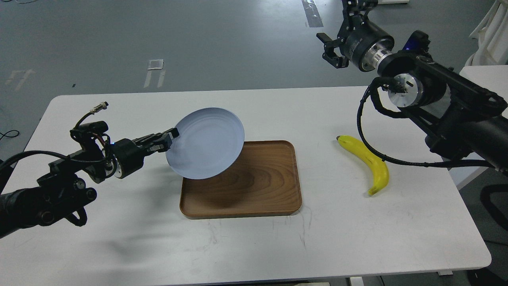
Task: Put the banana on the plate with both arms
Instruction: 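Lift the plate with the left gripper and carry it over the tray, then lower the plate onto the tray and open the left gripper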
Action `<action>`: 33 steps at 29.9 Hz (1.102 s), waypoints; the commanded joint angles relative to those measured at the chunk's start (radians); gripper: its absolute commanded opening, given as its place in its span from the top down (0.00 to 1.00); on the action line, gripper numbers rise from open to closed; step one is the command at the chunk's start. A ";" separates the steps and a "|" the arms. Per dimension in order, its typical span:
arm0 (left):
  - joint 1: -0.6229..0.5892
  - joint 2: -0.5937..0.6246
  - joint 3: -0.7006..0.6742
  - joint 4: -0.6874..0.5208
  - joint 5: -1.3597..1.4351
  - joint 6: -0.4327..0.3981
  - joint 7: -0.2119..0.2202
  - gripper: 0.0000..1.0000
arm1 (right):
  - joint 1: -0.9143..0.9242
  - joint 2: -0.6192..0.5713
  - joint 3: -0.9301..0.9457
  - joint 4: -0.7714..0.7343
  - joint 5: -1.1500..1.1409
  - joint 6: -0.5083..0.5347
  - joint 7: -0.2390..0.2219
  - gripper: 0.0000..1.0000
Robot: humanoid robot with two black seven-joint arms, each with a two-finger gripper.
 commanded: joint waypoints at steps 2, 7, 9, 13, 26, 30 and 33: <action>-0.014 -0.103 0.027 0.034 0.014 0.001 0.028 1.00 | 0.050 0.008 -0.003 -0.024 0.003 0.000 -0.002 0.00; -0.018 -0.164 0.054 0.137 0.014 0.001 0.037 1.00 | 0.051 0.002 -0.040 -0.024 0.005 0.000 -0.005 0.00; -0.026 -0.167 0.085 0.150 0.014 0.001 0.037 1.00 | 0.044 -0.004 -0.040 -0.021 0.005 0.000 -0.005 0.00; -0.031 -0.170 0.126 0.150 0.014 0.001 0.037 1.00 | 0.039 -0.016 -0.040 -0.021 0.006 0.000 -0.005 0.00; -0.034 -0.209 0.162 0.151 0.020 0.001 0.039 1.00 | 0.033 -0.018 -0.040 -0.023 0.006 0.001 -0.005 0.00; -0.038 -0.218 0.162 0.151 0.018 0.003 0.039 1.00 | 0.033 -0.020 -0.040 -0.023 0.006 0.001 -0.005 0.00; -0.045 -0.229 0.159 0.151 0.017 0.003 0.039 0.64 | 0.031 -0.018 -0.040 -0.023 0.006 0.001 -0.005 0.00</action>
